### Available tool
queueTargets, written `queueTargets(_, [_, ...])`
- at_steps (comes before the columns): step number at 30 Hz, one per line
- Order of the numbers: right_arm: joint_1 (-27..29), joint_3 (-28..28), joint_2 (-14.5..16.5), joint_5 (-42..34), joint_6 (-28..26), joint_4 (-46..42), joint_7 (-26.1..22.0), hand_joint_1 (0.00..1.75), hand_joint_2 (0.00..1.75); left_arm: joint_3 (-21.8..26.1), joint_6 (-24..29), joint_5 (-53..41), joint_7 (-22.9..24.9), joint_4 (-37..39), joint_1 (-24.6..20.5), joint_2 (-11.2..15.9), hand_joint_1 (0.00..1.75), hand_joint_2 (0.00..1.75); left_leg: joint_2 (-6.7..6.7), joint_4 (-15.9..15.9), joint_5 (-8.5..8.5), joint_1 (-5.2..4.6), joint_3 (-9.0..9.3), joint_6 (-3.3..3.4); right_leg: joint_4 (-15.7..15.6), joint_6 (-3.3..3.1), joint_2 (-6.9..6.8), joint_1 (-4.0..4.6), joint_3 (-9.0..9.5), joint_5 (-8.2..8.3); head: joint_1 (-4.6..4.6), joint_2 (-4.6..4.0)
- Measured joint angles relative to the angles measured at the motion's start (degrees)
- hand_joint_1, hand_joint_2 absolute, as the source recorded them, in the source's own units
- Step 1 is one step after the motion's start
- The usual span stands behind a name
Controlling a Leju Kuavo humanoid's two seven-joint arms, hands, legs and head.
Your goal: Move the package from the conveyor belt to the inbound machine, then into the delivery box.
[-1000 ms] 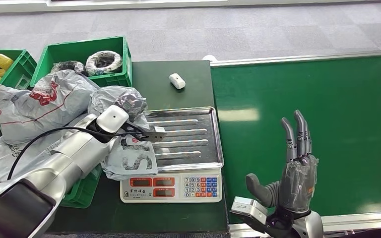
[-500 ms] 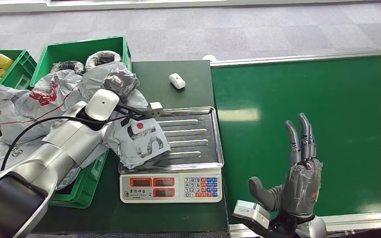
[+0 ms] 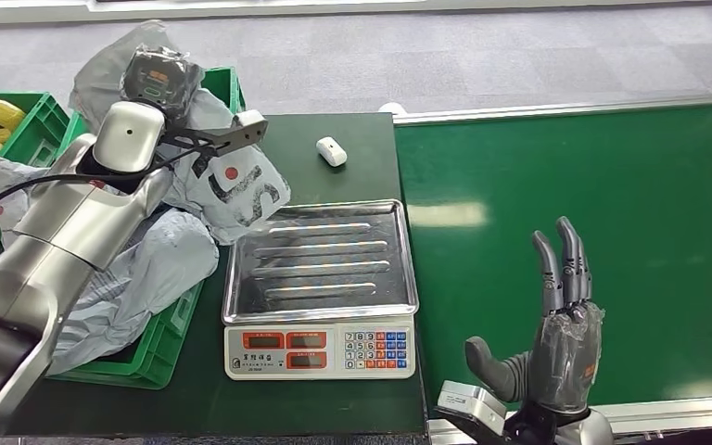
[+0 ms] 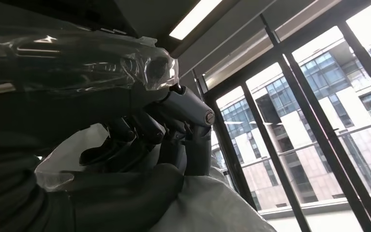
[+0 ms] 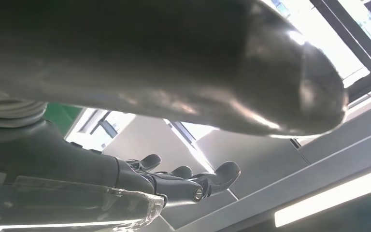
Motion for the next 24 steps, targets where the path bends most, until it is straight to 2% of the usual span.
queueTargets(5, [-0.2,-0.1,0.5,0.0,1.3,-0.1,-0.2,0.0,0.0,1.0,-2.9,-0.1,1.5,0.7,-1.1,1.5,1.71,1.75,0.01,0.0,0.0,0.0,-0.01,0.0,0.0,0.0,0.01,0.0,0.0,0.0,0.0,0.0])
queueTargets(15, [-0.3,-0.7,0.8,-0.1,1.5,-0.2,-0.6,0.0,0.0,1.6,-6.2,-0.2,4.0,8.2,-3.0,5.1,1.72,1.75,0.01,0.0,0.01,0.01,-0.02,-0.01,0.0,0.0,0.0,0.01,-0.04,-0.01,0.0,0.02])
queueTargets(24, [0.0,-0.8,-0.1,-1.8,-1.2,-0.2,-0.5,0.0,0.0,1.8,-11.1,-0.2,6.2,12.4,-3.7,6.8,1.75,1.75,0.03,0.0,0.0,0.0,-0.07,-0.01,0.0,0.0,0.02,0.0,-0.05,-0.01,0.01,0.01])
